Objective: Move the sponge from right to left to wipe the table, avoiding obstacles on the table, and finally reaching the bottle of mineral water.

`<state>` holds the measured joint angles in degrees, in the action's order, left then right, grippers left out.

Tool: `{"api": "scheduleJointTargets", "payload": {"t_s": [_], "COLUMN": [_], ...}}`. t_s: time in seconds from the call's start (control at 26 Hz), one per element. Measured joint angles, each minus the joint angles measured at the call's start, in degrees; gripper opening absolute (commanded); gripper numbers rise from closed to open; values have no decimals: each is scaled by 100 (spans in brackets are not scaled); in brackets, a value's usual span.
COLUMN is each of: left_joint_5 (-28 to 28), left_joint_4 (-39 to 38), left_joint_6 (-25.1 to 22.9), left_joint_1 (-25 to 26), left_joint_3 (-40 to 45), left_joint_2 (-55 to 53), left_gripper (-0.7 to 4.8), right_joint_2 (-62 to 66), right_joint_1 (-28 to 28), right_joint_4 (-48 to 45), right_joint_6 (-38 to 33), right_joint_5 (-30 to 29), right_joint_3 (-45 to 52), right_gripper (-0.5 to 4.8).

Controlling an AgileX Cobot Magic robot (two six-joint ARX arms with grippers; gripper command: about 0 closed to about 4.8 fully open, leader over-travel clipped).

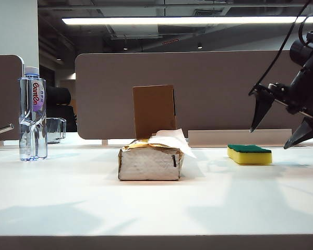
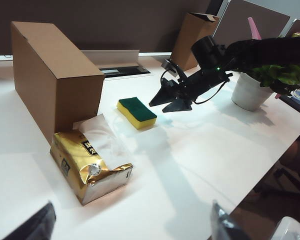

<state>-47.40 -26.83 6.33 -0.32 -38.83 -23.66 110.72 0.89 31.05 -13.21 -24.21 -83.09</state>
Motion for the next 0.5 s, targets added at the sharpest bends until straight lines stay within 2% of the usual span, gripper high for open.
{"api": "scheduleJointTargets", "payload": {"t_s": [0.19,0.5], "left_joint_5": [-122,-131], "left_joint_4": [-22,-94], "left_joint_6": [-205,-267], "left_joint_1": [0,0], "left_joint_3": [0,0], "left_joint_2": [-138,-210], "left_gripper": [400,400], "right_joint_2": [282,844], "right_joint_1": [0,-55], "right_joint_4": [-328,-258], "right_joint_6": [24,24], "right_joint_5": [17,15], "right_joint_3": [-107,-962], "right_gripper": [440,427]}}
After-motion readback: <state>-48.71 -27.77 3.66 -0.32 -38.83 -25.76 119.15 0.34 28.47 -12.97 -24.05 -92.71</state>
